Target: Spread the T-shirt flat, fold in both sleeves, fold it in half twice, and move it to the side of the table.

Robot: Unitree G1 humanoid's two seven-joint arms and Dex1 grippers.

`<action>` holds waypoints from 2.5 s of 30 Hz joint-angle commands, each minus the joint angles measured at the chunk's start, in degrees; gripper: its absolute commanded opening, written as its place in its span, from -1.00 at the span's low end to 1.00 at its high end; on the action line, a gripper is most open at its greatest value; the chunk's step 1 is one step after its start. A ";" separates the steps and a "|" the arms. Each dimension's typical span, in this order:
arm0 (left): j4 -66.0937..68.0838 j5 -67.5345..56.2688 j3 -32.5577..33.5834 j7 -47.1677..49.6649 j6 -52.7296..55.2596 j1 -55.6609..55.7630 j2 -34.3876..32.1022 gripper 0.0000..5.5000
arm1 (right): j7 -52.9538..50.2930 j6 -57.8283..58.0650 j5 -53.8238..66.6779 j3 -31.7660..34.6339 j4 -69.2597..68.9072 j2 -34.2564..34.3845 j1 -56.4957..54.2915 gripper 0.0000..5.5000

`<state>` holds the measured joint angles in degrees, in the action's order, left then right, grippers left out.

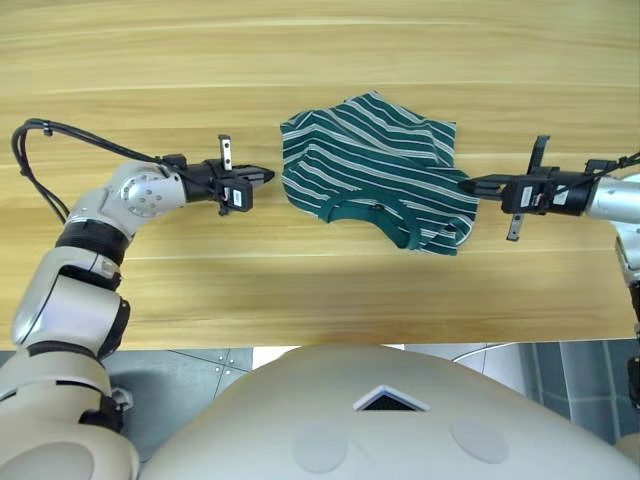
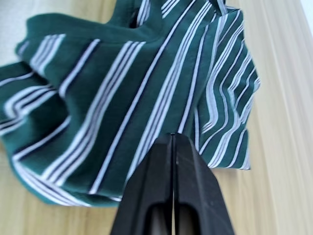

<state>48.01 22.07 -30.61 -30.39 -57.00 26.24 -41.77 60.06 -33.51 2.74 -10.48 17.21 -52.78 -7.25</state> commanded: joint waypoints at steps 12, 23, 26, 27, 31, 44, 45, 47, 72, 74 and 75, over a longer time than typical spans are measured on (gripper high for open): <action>-12.16 -2.22 2.59 -3.61 4.42 -4.27 4.91 -1.00 | 4.36 -3.52 1.99 2.98 0.55 -3.33 7.25 -0.99; -4.41 6.28 0.24 -0.54 4.91 1.27 10.44 -1.00 | 3.73 -4.07 0.57 1.78 1.22 -1.00 6.64 -0.99; -0.84 10.56 -1.50 1.85 4.88 3.23 11.29 -1.00 | 3.60 -4.48 -0.24 0.95 1.24 -0.10 5.92 -0.99; 0.16 11.80 -2.30 2.36 4.83 3.72 11.53 -1.00 | 3.55 -4.60 -0.59 0.60 1.23 0.24 5.69 -0.99; 3.75 16.20 -5.41 4.45 4.83 5.37 11.97 -1.00 | 3.62 -4.51 -1.40 -0.49 1.19 1.58 4.31 -0.99; 5.47 23.20 -15.18 3.06 2.39 8.09 10.83 -1.00 | 2.22 -3.86 -13.20 -3.61 5.28 -1.07 0.89 -0.99; 5.19 23.08 -15.39 3.01 2.37 8.09 10.76 -1.00 | 2.28 -3.86 -14.11 -3.98 5.10 -1.71 1.53 -0.99; 5.09 23.15 -15.69 3.57 2.64 8.05 10.78 -1.00 | 2.31 -3.78 -15.93 -4.79 4.52 -3.50 3.19 -0.99; 8.22 12.20 -9.59 9.60 1.56 9.73 10.63 -1.00 | 2.89 -2.46 1.66 5.03 2.50 -9.92 0.61 -0.99; 3.33 7.09 -6.77 7.27 0.73 10.19 9.83 -1.00 | 3.11 -2.04 1.06 4.45 1.93 -9.18 0.88 -0.99; 0.30 5.05 -5.78 5.94 0.57 9.88 9.54 -1.00 | 3.36 -1.93 0.90 4.28 1.71 -9.10 1.32 -0.99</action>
<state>52.41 29.90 -37.79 -21.97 -56.20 36.99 -31.46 62.59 -35.98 4.06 -5.66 19.80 -62.29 -6.68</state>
